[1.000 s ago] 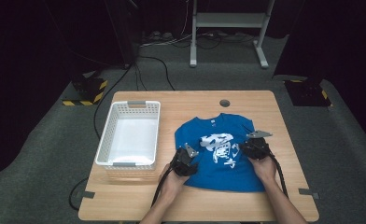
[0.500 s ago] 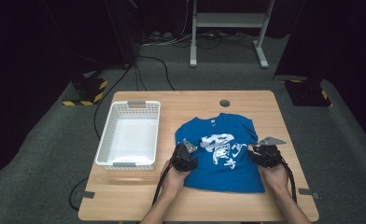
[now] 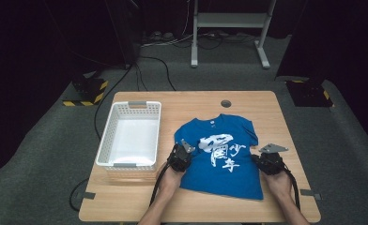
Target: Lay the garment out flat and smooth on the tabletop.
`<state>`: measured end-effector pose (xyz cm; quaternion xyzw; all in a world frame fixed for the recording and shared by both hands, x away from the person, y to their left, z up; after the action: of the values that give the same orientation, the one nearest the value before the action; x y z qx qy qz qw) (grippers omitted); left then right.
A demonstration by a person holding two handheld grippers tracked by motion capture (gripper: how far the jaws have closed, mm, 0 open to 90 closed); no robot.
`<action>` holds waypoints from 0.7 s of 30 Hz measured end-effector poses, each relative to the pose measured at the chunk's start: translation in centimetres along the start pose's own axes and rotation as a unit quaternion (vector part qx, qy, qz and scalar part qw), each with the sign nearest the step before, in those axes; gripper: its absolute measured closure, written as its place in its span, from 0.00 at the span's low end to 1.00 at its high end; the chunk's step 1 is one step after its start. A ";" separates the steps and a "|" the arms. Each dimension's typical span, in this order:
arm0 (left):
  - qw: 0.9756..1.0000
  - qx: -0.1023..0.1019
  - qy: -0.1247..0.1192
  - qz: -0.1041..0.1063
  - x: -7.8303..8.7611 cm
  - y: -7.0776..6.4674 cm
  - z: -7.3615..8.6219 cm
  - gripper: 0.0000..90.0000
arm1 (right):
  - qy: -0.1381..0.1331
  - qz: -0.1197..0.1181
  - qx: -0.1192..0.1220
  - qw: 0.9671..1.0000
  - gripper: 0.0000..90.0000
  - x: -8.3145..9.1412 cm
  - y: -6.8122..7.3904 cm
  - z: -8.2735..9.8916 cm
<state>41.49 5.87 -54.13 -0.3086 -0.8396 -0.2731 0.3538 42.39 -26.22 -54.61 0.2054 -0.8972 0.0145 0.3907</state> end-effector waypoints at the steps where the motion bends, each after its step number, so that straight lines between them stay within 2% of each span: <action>1: 1.000 0.000 0.000 0.000 0.0 0.0 0.0 0.94 | -0.001 -0.001 0.002 1.000 0.98 0.3 0.0 0.3; 2: 1.000 0.000 -0.003 0.013 0.6 -0.4 0.3 0.94 | 0.000 -0.003 0.003 1.000 0.98 0.6 0.0 0.5; 4: 1.000 0.006 -0.012 0.023 1.1 -0.5 0.5 0.92 | 0.004 -0.006 0.003 1.000 0.98 1.1 0.1 1.0; 5: 1.000 0.011 -0.018 0.023 1.2 -0.4 0.4 0.87 | 0.006 -0.005 0.003 1.000 0.98 1.2 0.1 1.1; 7: 0.999 0.026 -0.028 0.019 1.3 0.0 0.0 0.75 | 0.001 -0.002 -0.001 1.000 0.94 1.3 0.1 1.0; 9: 0.999 0.030 -0.030 0.012 1.2 0.2 -0.2 0.68 | -0.004 -0.002 -0.006 1.000 0.91 1.4 0.2 0.8; 10: 0.999 0.039 -0.036 0.002 1.0 0.7 -0.8 0.65 | -0.016 -0.004 -0.006 1.000 0.87 1.3 0.4 0.2; 13: 0.998 0.050 -0.041 -0.006 0.4 1.2 -1.4 0.61 | -0.026 -0.006 0.000 1.000 0.83 0.7 1.2 -0.6; 14: 0.997 0.058 -0.042 -0.011 -0.3 1.6 -2.0 0.59 | -0.028 -0.007 0.000 1.000 0.82 0.4 1.3 -0.9; 17: 0.997 0.061 -0.042 -0.015 -0.8 2.0 -2.6 0.58 | -0.032 -0.004 -0.005 0.999 0.80 -0.4 1.3 -1.6; 19: 0.997 0.066 -0.044 -0.015 -1.2 2.4 -3.2 0.58 | -0.040 -0.003 -0.019 0.999 0.79 -1.4 1.0 -2.9; 20: 0.996 0.075 -0.044 -0.017 -1.5 2.9 -3.8 0.58 | -0.038 -0.001 -0.020 0.999 0.79 -1.7 1.0 -3.3; 21: 0.996 0.075 -0.044 -0.017 -1.5 2.9 -3.8 0.58 | -0.038 -0.001 -0.020 0.999 0.79 -1.7 1.0 -3.3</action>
<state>45.99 4.80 -52.27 -0.2782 -0.8778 -0.2013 0.3339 45.33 -24.13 -53.39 0.1989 -0.9113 -0.0122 0.3602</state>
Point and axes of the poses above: each handheld gripper's, and its own axes: x roughly backward along the jaws, z roughly out of its underside, y roughly to its left, the point moved 3 cm from there along -x, roughly forward along the jaws, and after that the axes turned 15 degrees about -x, right-handed, at the moved point
